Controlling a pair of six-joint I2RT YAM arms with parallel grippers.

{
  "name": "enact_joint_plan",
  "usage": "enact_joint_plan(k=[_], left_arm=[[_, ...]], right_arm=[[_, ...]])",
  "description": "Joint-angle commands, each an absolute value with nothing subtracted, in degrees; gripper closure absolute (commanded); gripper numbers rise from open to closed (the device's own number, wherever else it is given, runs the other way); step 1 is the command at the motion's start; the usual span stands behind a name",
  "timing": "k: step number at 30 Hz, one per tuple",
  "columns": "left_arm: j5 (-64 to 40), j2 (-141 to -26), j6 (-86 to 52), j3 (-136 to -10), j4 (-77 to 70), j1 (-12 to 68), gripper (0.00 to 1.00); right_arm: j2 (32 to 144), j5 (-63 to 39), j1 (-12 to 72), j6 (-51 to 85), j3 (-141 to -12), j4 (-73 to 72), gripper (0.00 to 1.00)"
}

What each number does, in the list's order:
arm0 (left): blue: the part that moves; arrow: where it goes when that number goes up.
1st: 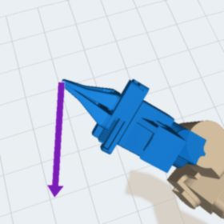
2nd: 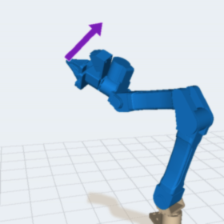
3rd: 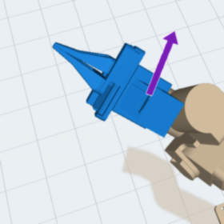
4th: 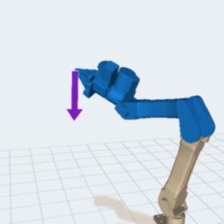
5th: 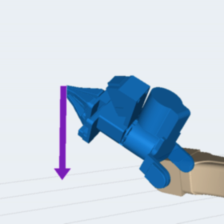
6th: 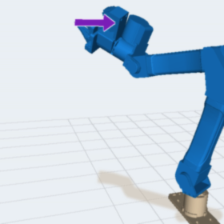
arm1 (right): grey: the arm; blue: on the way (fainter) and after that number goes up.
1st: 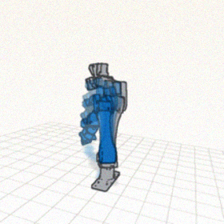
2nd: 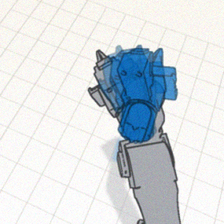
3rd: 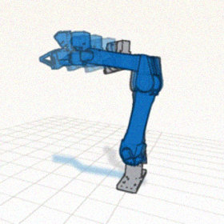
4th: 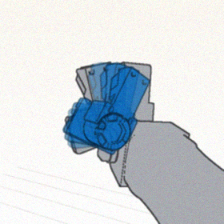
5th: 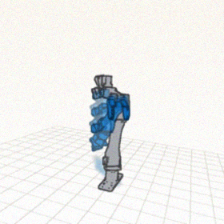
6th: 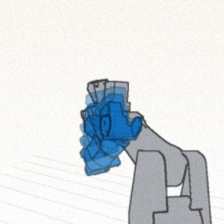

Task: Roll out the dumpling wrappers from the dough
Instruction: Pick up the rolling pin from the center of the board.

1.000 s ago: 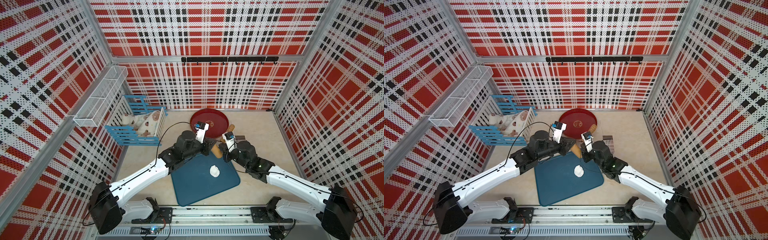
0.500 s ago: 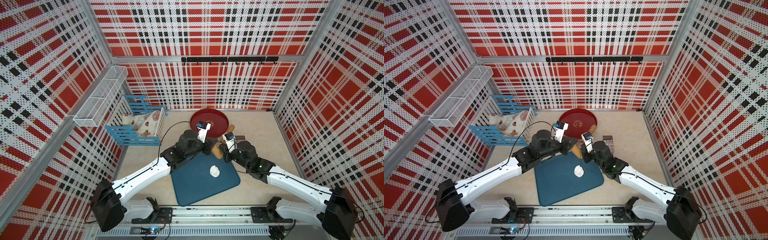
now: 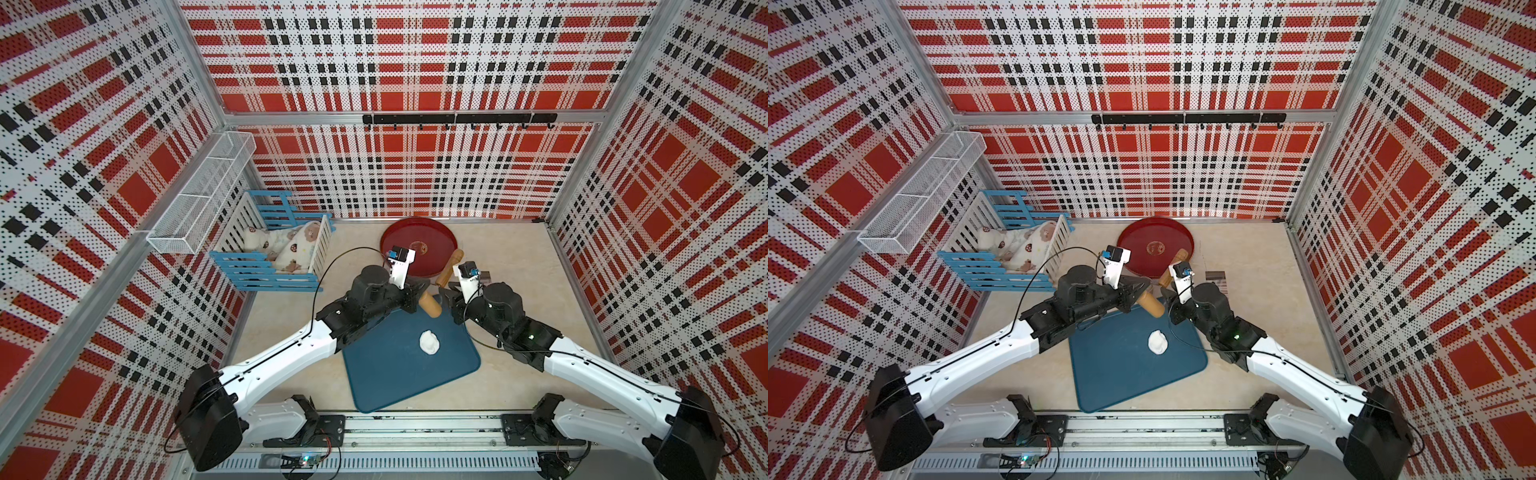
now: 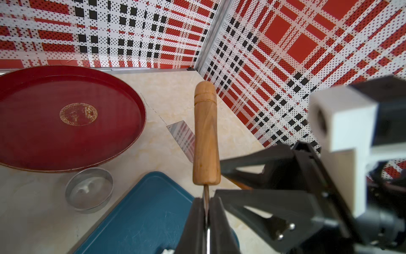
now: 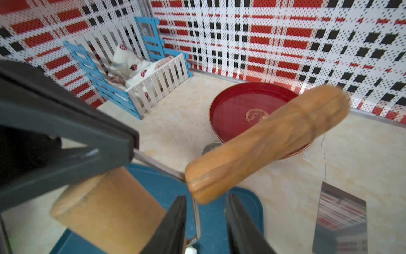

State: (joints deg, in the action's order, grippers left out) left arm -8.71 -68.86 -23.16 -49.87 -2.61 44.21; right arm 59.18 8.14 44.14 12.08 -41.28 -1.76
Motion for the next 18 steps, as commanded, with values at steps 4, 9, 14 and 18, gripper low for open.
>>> enact_joint_plan(k=[4, 9, 14, 18], left_arm=[[-11.42, -61.69, -23.53, -43.49, -12.51, 41.43, 1.0], [-15.18, -58.22, -21.45, -39.89, -15.02, 40.26, 1.0], [-21.64, -54.77, -18.19, -35.89, -20.17, 38.39, 1.0], [-25.31, -52.95, -16.01, -34.91, -20.48, 37.54, 1.0]], right_arm=[[54.81, 11.44, 44.39, 13.86, -39.74, -3.82, 0.4], [50.47, 12.35, 43.97, 13.71, -37.71, -4.24, 0.23], [48.17, 2.31, 41.28, 14.5, -38.22, -2.51, 0.2], [47.93, -11.51, 35.57, 19.57, -38.57, -3.59, 0.2]])
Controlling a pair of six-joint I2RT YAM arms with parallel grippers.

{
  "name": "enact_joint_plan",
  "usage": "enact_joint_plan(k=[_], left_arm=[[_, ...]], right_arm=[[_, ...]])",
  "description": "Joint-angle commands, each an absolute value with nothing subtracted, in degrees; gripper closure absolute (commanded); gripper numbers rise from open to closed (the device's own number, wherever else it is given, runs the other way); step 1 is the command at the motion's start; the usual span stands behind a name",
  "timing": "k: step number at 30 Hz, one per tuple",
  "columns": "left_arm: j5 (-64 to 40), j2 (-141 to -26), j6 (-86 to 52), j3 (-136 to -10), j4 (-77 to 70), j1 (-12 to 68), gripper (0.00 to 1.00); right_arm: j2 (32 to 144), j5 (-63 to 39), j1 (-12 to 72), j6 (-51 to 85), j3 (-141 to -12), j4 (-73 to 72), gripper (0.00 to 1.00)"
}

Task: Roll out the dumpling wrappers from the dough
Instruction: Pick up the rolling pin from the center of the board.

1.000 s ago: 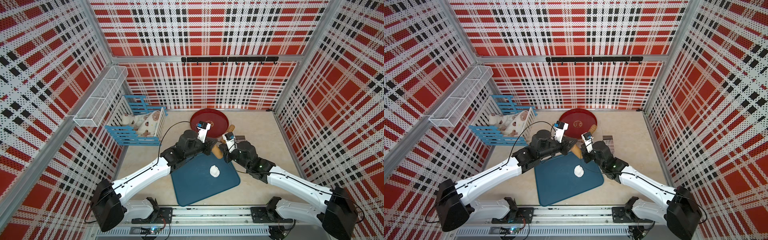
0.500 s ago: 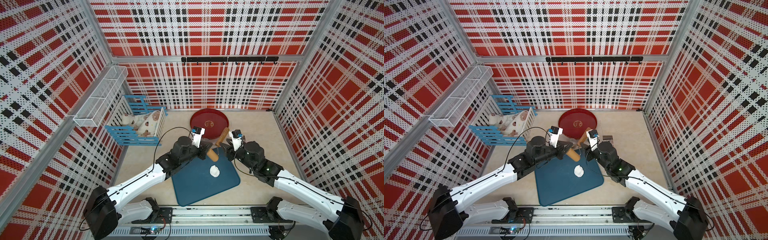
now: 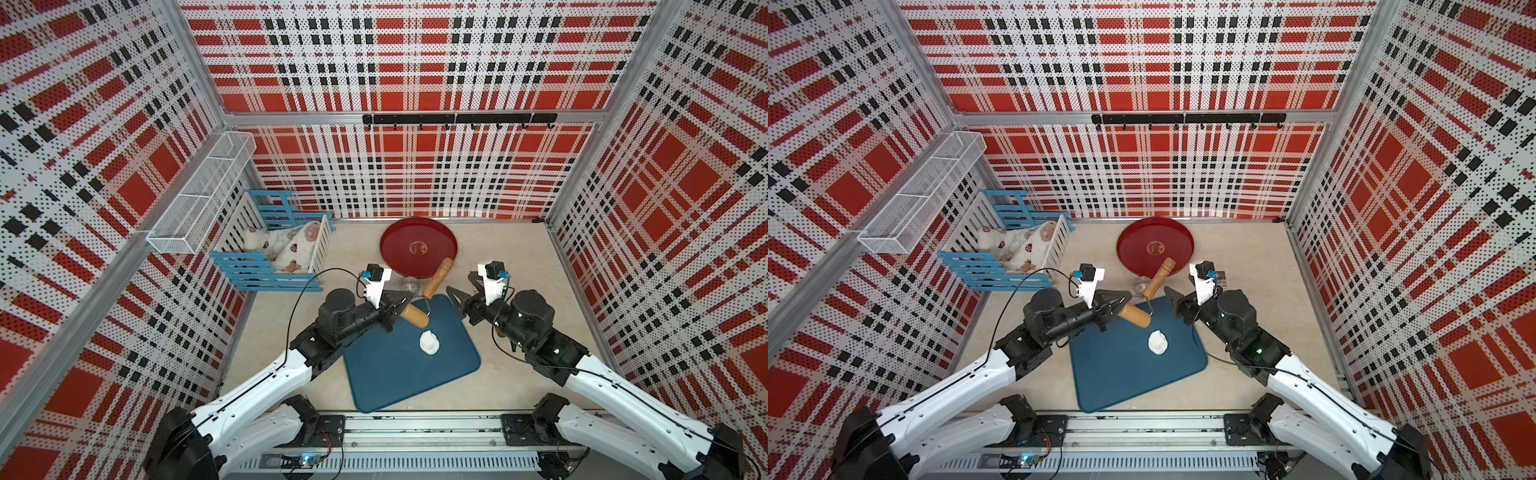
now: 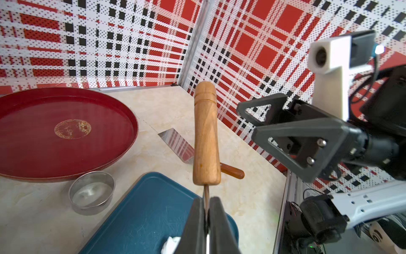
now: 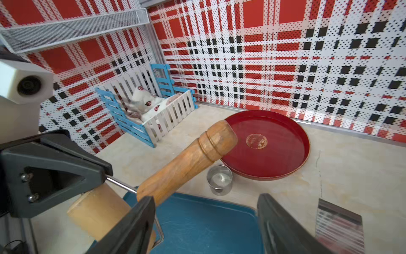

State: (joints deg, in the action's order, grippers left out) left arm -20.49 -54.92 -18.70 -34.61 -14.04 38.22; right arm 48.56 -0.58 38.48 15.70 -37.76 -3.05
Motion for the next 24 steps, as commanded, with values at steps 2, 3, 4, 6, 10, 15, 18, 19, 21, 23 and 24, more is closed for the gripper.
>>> enact_joint_plan(k=[2, 3, 4, 6, 10, 15, 18, 19, 21, 23, 24], left_arm=[[-26.05, -52.16, -15.49, -34.64, -20.63, 37.19, 1.0], [-26.47, -51.73, -15.16, -34.55, -20.7, 37.09, 1.0], [-27.17, -51.35, -14.87, -34.46, -20.9, 37.03, 1.0], [-28.92, -50.95, -14.22, -33.9, -22.04, 37.0, 1.0], [-32.47, -51.55, -13.11, -33.48, -24.14, 37.0, 1.0], [-36.44, -52.21, -12.48, -34.28, -25.88, 37.0, 1.0], [-38.49, -52.04, -11.83, -34.46, -26.97, 37.09, 1.0], [-39.05, -52.09, -11.56, -34.54, -27.3, 37.12, 1.0], [-39.97, -52.36, -11.13, -34.79, -27.84, 37.18, 1.0], [-41.0, -52.7, -10.77, -35.38, -27.95, 37.22, 1.0], [-41.59, -52.92, -10.48, -35.77, -27.99, 37.17, 1.0]], right_arm=[[48.07, -18.4, 32.25, 22.87, -38.5, -5.09, 0.21], [48.15, -21.33, 31.02, 23.88, -38.59, -5.73, 0.21], [48.14, -23.31, 30.53, 24.25, -38.86, -5.97, 0.21], [47.94, -25.26, 30.17, 24.02, -39.61, -5.77, 0.21], [48.23, -27.89, 30.15, 24.22, -41.44, -4.26, 0.22], [48.33, -29.95, 30.14, 25.78, -41.36, -5.57, 0.24], [48.43, -31.62, 30.08, 27.16, -40.79, -7.83, 0.28], [48.43, -32.04, 30.06, 27.79, -40.52, -8.71, 0.29], [48.13, -32.56, 30.07, 28.52, -39.96, -10.33, 0.29], [47.45, -32.92, 30.1, 28.76, -39.42, -11.28, 0.3], [47.01, -33.19, 30.06, 28.67, -39.21, -11.63, 0.3]])
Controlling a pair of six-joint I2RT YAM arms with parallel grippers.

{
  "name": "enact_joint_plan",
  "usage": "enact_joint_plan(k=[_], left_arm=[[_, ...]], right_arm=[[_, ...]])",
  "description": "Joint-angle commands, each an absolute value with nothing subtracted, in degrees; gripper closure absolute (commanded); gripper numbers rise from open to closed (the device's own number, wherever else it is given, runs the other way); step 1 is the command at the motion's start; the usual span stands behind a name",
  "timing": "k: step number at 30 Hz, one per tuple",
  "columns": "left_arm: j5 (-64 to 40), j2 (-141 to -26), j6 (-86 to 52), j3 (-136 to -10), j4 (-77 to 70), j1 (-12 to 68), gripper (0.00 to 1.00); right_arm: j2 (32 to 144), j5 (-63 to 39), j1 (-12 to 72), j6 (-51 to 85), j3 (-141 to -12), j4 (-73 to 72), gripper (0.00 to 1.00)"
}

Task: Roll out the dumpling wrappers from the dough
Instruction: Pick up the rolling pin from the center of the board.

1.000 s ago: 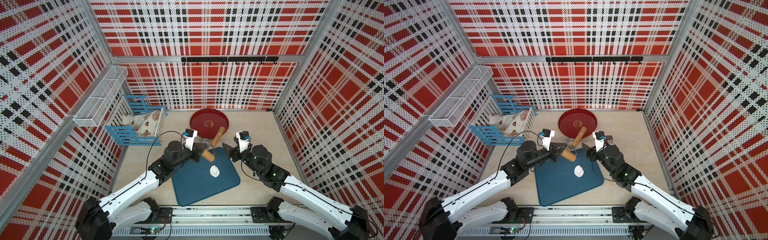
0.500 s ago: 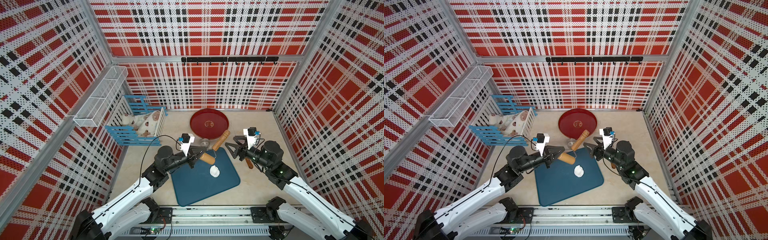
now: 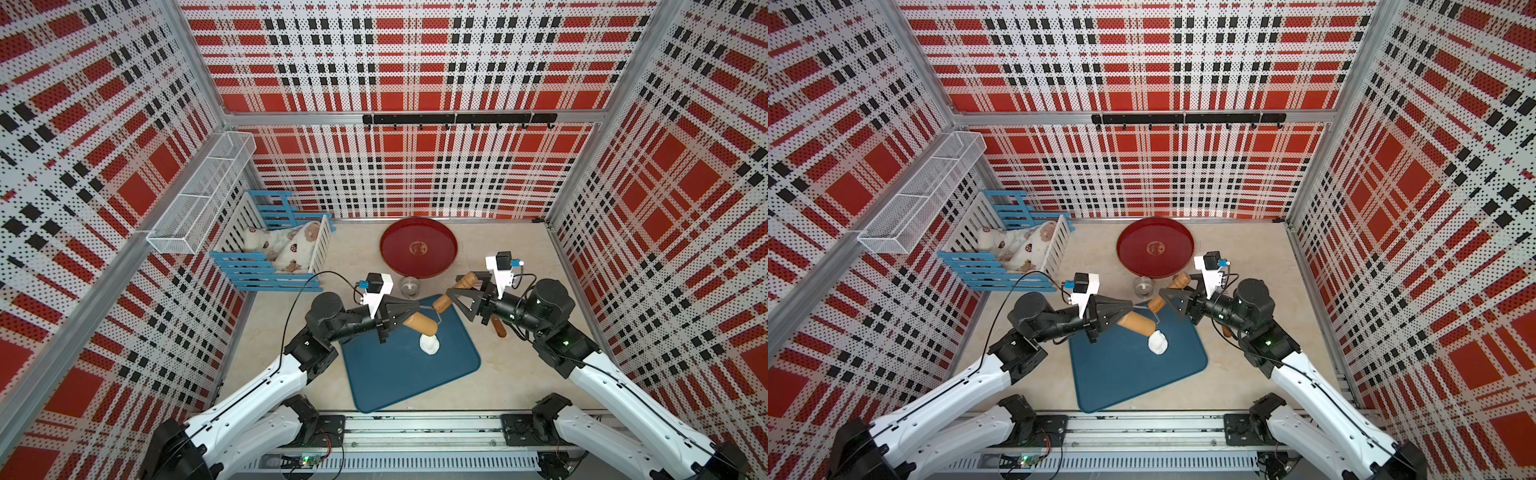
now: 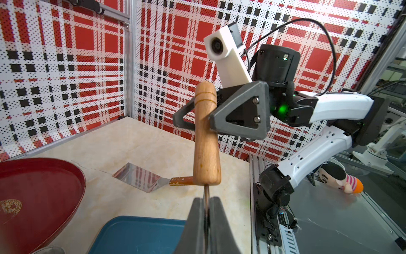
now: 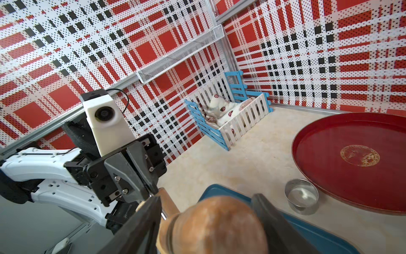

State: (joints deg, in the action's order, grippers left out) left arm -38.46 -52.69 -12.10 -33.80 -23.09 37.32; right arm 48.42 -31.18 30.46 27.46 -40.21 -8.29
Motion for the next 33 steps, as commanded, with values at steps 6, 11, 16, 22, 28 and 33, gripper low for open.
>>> enact_joint_plan(k=[6, 11, 16, 22, 28, 33], left_arm=[[-46.3, -54.64, -9.8, -38.24, -28.39, 36.44, 1.0], [-49.17, -55.11, -10.02, -39.15, -28.8, 36.12, 1.0], [-49.73, -54.85, -10.27, -38.85, -29.0, 35.78, 1.0], [-49.5, -54.98, -11.65, -38.76, -29.17, 34.68, 1.0], [-50.85, -56.16, -13.74, -39.49, -29.88, 33.6, 1.0], [-53.06, -58.11, -18.08, -40.87, -31.98, 32.7, 1.0]], right_arm=[[44.27, -35.54, 29.83, 26.14, -40.13, -8.9, 0.3], [43.81, -38.0, 29.29, 26.5, -41.23, -8.09, 0.31], [44.47, -40.06, 29.18, 26.72, -42.96, -7.21, 0.59], [43.45, -42.02, 29.18, 25.81, -42.82, -7.21, 0.72], [41.09, -43.75, 29.18, 23.6, -42.1, -6.97, 0.6], [40.25, -42.99, 29.18, 20.32, -42.3, -5.09, 0.57]])
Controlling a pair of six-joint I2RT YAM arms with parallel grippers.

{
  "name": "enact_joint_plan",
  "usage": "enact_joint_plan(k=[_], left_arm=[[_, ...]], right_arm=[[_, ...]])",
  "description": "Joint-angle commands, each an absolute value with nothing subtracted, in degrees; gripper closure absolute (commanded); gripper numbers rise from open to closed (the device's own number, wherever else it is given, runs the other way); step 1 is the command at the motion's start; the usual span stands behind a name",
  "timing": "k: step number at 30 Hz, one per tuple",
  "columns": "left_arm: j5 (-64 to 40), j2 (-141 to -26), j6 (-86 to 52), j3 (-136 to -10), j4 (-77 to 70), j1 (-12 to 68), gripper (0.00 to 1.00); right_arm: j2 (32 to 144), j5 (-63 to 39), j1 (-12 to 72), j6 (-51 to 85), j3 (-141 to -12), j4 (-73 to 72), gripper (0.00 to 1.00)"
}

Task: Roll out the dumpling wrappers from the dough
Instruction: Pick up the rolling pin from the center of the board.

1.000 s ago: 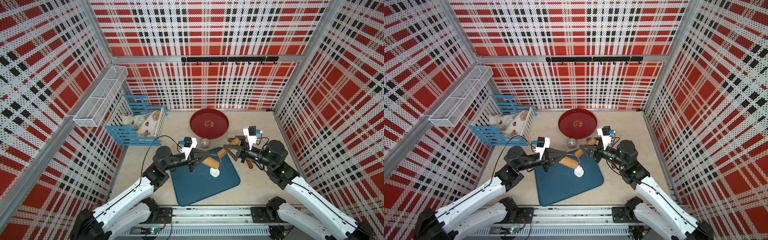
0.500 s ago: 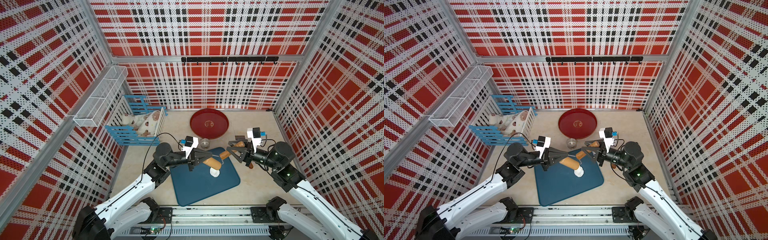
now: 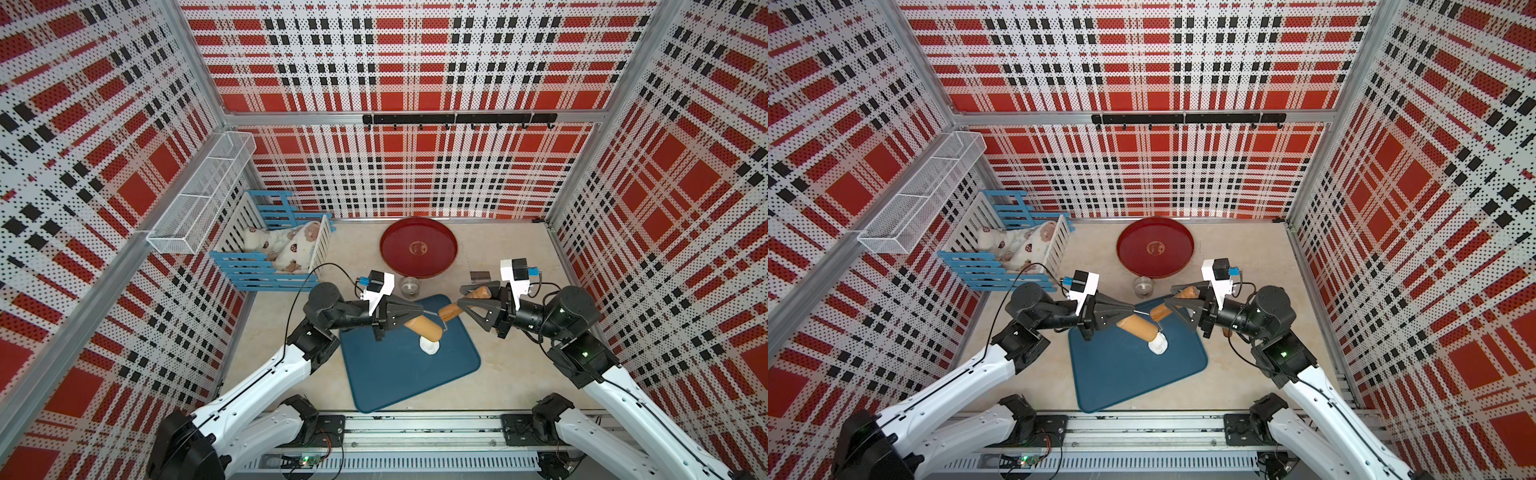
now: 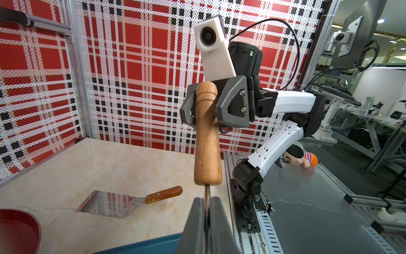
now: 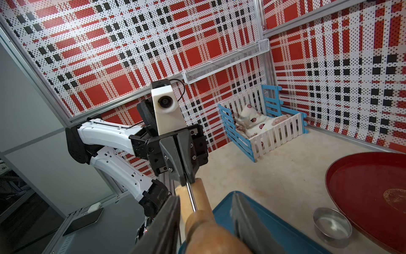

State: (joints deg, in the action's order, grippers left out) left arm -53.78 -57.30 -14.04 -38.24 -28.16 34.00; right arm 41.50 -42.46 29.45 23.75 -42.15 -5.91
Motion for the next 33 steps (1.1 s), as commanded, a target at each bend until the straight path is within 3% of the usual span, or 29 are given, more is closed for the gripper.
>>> enact_joint_plan(k=[1, 11, 14, 18, 20, 22, 27, 33], left_arm=[[-53.82, -58.66, -18.71, -41.22, -32.08, 32.53, 1.0], [-56.51, -62.74, -20.88, -42.83, -32.08, 32.13, 1.0], [-53.34, -63.15, -23.31, -42.96, -32.07, 31.18, 1.0], [-48.51, -63.46, -26.83, -42.16, -32.16, 28.32, 0.72], [-45.72, -63.05, -28.02, -41.21, -32.16, 26.76, 0.45], [-42.75, -62.39, -29.29, -40.08, -32.17, 25.32, 0.31], [-28.48, -57.89, -28.67, -37.38, -28.16, 22.57, 0.2], [2.94, -54.04, -8.81, -40.23, -14.89, 36.08, 0.11]], right_arm=[[40.25, -42.64, 29.18, 20.1, -42.35, -5.1, 0.6], [40.47, -43.7, 29.18, 21.39, -42.45, -6.81, 0.73], [41.64, -41.79, 29.18, 22.08, -43.35, -5.78, 0.86], [46.28, -34.53, 29.19, 21.39, -46.72, 1.31, 0.97], [49.8, -31.13, 29.18, 21.47, -48.56, 4.77, 1.0], [52.91, -29.04, 29.18, 22.4, -49.58, 6.28, 1.0], [60.47, -22.35, 29.19, 27.92, -50.88, 8.76, 1.0], [68.93, -18.95, 29.09, 34.89, -53.41, 11.29, 1.0]])
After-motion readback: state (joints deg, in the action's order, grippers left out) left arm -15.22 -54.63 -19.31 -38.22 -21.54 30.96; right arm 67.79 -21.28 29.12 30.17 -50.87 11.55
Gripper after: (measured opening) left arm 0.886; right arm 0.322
